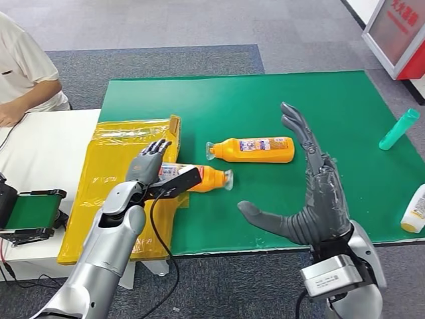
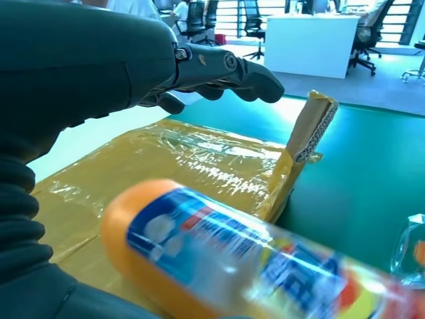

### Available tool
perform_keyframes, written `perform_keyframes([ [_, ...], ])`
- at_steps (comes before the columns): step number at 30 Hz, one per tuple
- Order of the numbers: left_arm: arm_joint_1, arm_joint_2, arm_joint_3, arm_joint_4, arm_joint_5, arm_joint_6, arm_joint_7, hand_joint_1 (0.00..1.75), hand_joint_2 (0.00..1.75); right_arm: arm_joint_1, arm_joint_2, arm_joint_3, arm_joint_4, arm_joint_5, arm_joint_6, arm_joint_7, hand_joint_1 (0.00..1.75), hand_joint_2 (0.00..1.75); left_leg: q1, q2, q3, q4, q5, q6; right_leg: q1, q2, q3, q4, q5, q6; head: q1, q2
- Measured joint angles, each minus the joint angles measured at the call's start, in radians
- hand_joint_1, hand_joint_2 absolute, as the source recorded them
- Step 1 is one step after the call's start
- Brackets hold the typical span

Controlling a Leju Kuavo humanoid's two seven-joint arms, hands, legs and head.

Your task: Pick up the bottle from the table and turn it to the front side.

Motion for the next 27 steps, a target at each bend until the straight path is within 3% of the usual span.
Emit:
perform_keyframes([
  [16, -0.006, 0.014, 0.014, 0.008, -0.003, 0.008, -0.002, 0.0, 0.0, -0.01, 0.0, -0.019, -0.014, -0.006, -0.005, -0.014, 0.0, 1.75, 0.0, 0.0, 0.0, 0.0, 0.0, 0.0, 0.0, 0.0, 0.0, 0.0, 0.0, 0.0, 0.0, 0.0],
  [22, 0.016, 0.009, 0.048, -0.038, 0.131, 0.03, -0.089, 0.0, 0.0, -0.01, 0.0, -0.02, -0.014, -0.006, -0.004, -0.012, 0.0, 1.75, 0.0, 0.0, 0.0, 0.0, 0.0, 0.0, 0.0, 0.0, 0.0, 0.0, 0.0, 0.0, 0.0, 0.0],
  [27, 0.067, -0.002, 0.064, -0.16, 0.342, -0.025, -0.152, 0.0, 0.0, -0.01, 0.0, -0.021, -0.008, -0.013, 0.0, 0.003, 0.0, 1.75, 0.0, 0.0, 0.0, 0.0, 0.0, 0.0, 0.0, 0.0, 0.0, 0.0, 0.0, 0.0, 0.0, 0.0],
])
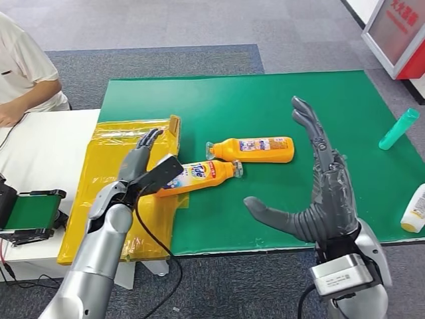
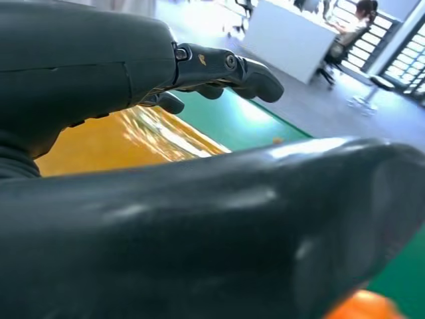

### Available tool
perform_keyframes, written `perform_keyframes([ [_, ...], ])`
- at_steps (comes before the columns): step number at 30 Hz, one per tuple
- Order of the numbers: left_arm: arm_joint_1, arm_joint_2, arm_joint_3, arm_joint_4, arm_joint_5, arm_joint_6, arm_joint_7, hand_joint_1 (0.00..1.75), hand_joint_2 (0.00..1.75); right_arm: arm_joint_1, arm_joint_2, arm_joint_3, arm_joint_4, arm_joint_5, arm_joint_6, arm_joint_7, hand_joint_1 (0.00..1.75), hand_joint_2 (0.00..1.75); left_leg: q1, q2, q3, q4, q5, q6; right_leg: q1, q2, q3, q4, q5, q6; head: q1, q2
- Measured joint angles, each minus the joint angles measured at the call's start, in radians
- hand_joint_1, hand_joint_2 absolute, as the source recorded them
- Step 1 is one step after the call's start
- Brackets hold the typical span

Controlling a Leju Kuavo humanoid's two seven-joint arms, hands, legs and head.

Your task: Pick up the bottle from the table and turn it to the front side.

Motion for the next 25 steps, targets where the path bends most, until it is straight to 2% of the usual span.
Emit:
perform_keyframes([
  [4, 0.046, -0.006, 0.004, -0.126, 0.188, -0.075, -0.007, 0.0, 0.0, 0.0, 0.0, -0.005, 0.013, -0.015, 0.005, 0.012, 0.0, 1.75, 0.0, 0.0, 0.0, 0.0, 0.0, 0.0, 0.0, 0.0, 0.0, 0.0, 0.0, 0.0, 0.0, 0.0],
  [8, 0.081, -0.005, 0.006, -0.211, 0.25, -0.107, 0.001, 0.0, 0.0, 0.0, 0.0, -0.01, 0.026, -0.025, 0.01, 0.014, 0.0, 1.75, 0.0, 0.0, 0.0, 0.0, 0.0, 0.0, 0.0, 0.0, 0.0, 0.0, 0.0, 0.0, 0.0, 0.0],
  [12, 0.099, -0.005, 0.009, -0.256, 0.312, -0.113, 0.002, 0.0, 1.75, -0.001, 0.0, -0.015, 0.037, -0.04, 0.021, 0.025, 0.0, 1.75, 0.0, 0.0, 0.0, 0.0, 0.0, 0.0, 0.0, 0.0, 0.0, 0.0, 0.0, 0.0, 0.0, 0.0],
  [16, 0.146, -0.001, 0.01, -0.328, 0.484, -0.139, 0.013, 0.0, 1.75, 0.0, 0.0, -0.021, 0.057, -0.069, 0.046, 0.044, 0.0, 1.75, 0.0, 0.0, 0.0, 0.0, 0.0, 0.0, 0.0, 0.0, 0.0, 0.0, 0.0, 0.0, 0.0, 0.0],
  [25, 0.284, 0.033, 0.011, -0.588, 0.814, -0.167, 0.052, 0.0, 1.75, 0.008, 0.0, -0.04, 0.092, -0.134, 0.083, 0.1, 0.0, 1.75, 0.0, 0.0, 0.0, 0.0, -0.001, 0.0, 0.0, 0.0, 0.0, 0.0, -0.001, 0.0, 0.0, 0.0],
])
